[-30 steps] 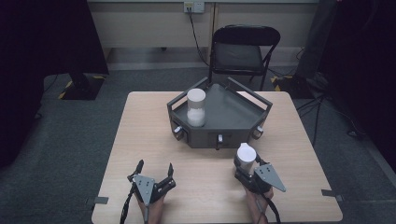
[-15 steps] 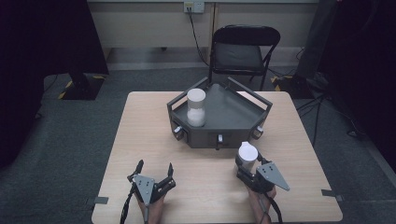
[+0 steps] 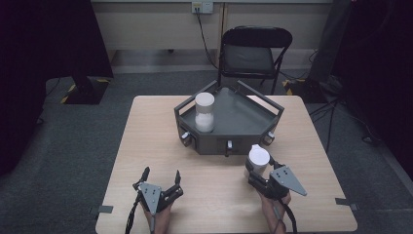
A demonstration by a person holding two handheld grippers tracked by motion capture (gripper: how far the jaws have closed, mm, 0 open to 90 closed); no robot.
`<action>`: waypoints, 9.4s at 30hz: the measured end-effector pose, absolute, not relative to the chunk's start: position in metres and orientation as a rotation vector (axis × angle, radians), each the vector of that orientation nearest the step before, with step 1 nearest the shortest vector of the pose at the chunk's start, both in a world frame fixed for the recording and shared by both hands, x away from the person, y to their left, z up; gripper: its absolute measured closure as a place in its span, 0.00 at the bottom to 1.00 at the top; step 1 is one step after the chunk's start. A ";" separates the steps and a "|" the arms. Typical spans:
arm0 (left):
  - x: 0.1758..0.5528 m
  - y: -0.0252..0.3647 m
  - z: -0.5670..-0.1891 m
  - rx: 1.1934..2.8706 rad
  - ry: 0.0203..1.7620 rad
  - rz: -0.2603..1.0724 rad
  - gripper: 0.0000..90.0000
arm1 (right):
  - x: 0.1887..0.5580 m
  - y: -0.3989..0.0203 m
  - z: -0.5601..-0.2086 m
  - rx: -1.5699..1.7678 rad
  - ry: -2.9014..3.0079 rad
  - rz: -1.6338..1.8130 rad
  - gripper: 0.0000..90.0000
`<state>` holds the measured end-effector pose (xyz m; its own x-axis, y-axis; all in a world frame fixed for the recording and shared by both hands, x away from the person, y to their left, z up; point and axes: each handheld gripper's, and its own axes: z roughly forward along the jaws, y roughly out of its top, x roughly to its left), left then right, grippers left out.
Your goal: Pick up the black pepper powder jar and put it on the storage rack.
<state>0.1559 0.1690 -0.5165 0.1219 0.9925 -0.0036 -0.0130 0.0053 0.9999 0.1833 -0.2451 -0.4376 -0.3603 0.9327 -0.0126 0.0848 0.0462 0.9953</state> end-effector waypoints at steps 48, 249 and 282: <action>0.156 0.169 -0.516 1.252 1.112 1.123 0.01 | 0.237 -0.252 -0.336 0.985 1.610 1.487 0.34; 0.155 0.167 -0.516 1.247 1.120 1.132 0.01 | 0.149 -0.249 -0.503 1.203 1.318 1.260 0.00; 0.155 0.166 -0.517 1.244 1.124 1.136 0.01 | 0.141 -0.241 -0.516 1.158 1.242 1.256 0.00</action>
<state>0.1547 0.1662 -0.5167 0.1040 0.9946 -0.0031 -0.0136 0.0046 0.9999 0.1414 -0.2415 -0.5159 -0.0601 0.9981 -0.0103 -0.0212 0.0090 0.9997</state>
